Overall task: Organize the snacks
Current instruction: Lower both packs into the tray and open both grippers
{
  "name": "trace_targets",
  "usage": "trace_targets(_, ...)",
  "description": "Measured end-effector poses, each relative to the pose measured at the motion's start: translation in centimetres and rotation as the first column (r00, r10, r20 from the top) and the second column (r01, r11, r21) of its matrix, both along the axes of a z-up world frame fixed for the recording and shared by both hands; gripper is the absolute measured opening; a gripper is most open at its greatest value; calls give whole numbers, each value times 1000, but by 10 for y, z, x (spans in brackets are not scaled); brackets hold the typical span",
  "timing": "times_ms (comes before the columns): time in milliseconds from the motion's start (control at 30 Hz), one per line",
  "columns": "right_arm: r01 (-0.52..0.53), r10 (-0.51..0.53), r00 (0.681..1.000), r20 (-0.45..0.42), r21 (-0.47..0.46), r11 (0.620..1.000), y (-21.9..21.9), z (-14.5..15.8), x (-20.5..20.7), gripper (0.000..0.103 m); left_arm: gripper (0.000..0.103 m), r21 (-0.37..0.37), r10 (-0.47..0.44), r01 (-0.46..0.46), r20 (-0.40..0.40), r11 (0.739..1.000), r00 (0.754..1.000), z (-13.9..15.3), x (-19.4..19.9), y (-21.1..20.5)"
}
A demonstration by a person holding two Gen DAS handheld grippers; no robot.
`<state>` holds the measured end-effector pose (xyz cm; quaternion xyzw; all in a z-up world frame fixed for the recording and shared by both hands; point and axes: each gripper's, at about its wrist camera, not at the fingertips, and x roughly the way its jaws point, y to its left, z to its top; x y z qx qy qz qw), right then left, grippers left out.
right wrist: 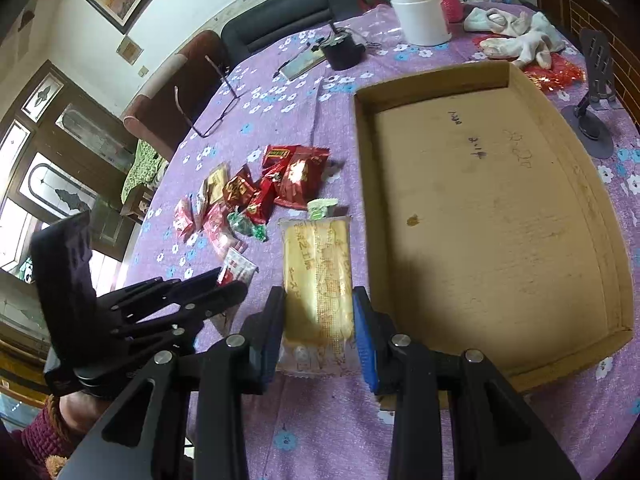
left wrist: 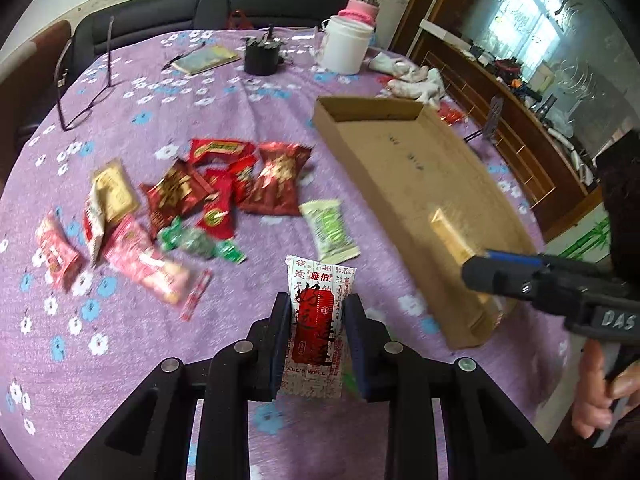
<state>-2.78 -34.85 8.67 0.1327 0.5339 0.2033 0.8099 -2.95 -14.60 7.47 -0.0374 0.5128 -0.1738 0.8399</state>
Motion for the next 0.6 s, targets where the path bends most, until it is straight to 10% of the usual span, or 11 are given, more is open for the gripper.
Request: trace_targets(600,107,-107,994,1,-2,994,-79,8,40,32,28,-25,-83,83,11,996,996,24,67,-103)
